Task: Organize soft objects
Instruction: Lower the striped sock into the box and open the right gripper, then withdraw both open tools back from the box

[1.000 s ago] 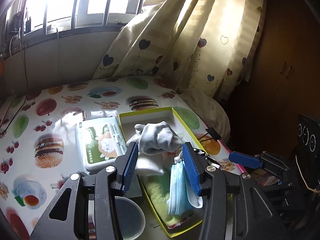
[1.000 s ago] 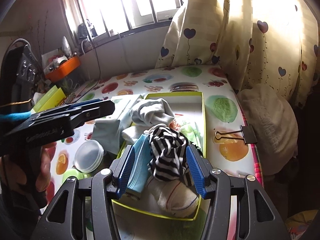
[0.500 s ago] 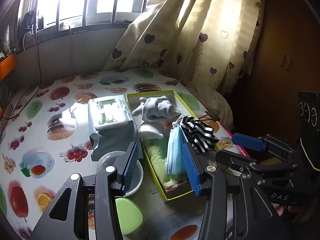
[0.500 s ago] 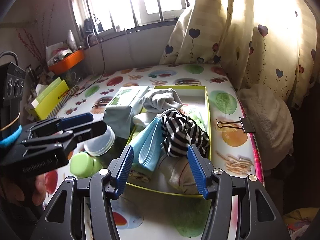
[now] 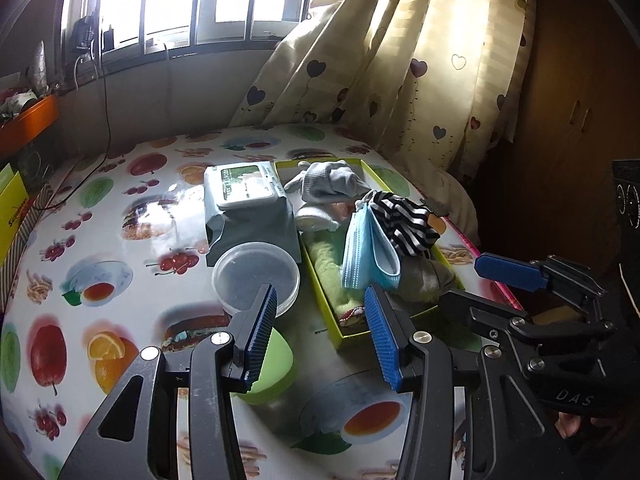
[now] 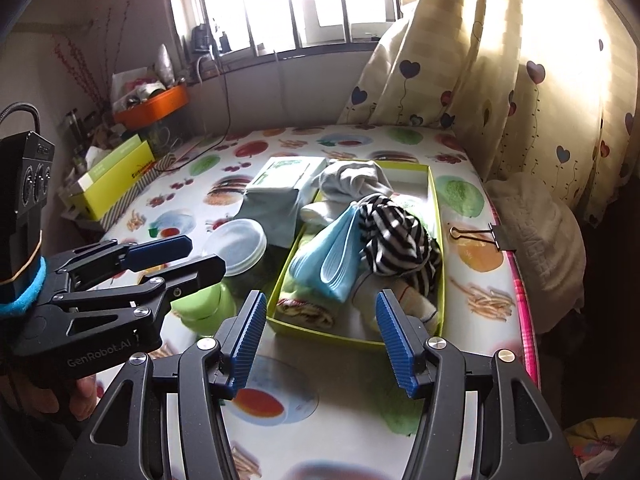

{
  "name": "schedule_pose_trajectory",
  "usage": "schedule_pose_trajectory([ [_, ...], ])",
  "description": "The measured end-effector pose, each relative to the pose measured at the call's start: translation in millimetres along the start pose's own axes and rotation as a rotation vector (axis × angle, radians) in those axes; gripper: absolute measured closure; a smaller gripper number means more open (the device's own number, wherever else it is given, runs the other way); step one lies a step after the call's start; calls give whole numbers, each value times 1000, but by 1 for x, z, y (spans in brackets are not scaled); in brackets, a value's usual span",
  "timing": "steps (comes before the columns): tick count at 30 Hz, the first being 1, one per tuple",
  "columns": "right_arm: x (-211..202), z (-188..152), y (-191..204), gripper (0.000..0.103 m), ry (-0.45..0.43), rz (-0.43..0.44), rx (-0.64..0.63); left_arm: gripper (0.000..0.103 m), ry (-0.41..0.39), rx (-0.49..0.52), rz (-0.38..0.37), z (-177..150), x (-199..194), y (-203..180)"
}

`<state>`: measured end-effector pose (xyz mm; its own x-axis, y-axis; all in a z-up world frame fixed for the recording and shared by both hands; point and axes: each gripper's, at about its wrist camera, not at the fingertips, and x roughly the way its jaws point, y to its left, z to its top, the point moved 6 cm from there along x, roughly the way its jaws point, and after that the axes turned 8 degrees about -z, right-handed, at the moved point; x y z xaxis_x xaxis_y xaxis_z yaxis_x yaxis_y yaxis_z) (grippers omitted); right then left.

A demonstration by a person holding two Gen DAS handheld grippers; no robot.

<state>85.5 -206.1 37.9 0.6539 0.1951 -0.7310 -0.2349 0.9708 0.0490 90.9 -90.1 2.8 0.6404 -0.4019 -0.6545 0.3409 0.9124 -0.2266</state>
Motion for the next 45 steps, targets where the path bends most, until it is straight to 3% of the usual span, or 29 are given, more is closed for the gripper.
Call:
schedule_pose_trajectory([
  [17, -13, -15, 9, 46, -13, -10, -14, 56, 27, 13, 15, -22, 1, -13],
  [31, 11, -26, -2, 46, 32, -16, -5, 56, 58, 22, 76, -27, 26, -13],
  [45, 16, -30, -4, 46, 41, -26, -12, 56, 64, 8, 87, -31, 27, -12],
])
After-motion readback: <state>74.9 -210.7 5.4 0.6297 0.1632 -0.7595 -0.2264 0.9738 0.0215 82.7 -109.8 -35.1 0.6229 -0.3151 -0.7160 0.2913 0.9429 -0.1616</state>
